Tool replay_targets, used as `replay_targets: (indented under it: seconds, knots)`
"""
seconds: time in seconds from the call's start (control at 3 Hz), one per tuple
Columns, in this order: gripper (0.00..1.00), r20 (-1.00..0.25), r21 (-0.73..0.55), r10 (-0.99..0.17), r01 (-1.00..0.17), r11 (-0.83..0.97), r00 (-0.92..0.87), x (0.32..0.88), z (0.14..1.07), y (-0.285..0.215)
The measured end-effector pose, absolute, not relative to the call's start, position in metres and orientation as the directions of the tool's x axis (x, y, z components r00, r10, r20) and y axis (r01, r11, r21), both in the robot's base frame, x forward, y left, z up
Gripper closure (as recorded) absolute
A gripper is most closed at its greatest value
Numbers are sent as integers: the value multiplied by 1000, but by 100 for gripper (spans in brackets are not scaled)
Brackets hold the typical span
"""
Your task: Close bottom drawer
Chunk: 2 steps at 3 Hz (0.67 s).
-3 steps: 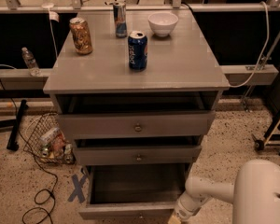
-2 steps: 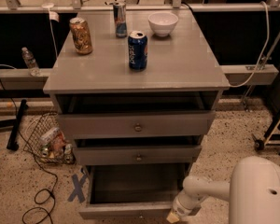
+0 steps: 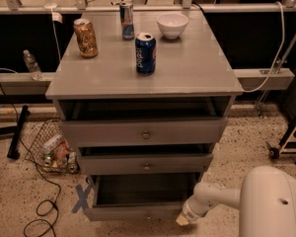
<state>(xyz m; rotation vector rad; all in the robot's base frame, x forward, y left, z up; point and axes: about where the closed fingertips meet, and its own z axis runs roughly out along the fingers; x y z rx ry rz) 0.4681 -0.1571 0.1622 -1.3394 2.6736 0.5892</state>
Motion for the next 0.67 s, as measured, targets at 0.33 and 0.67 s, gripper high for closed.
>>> replay_targets:
  seconds: [0.33,0.67]
  knots:
    - [100,-252,297,-751,-787,540,-610,468,162,-157]
    - [100,-278,231,-757,-806,545,-591,494,160,-159]
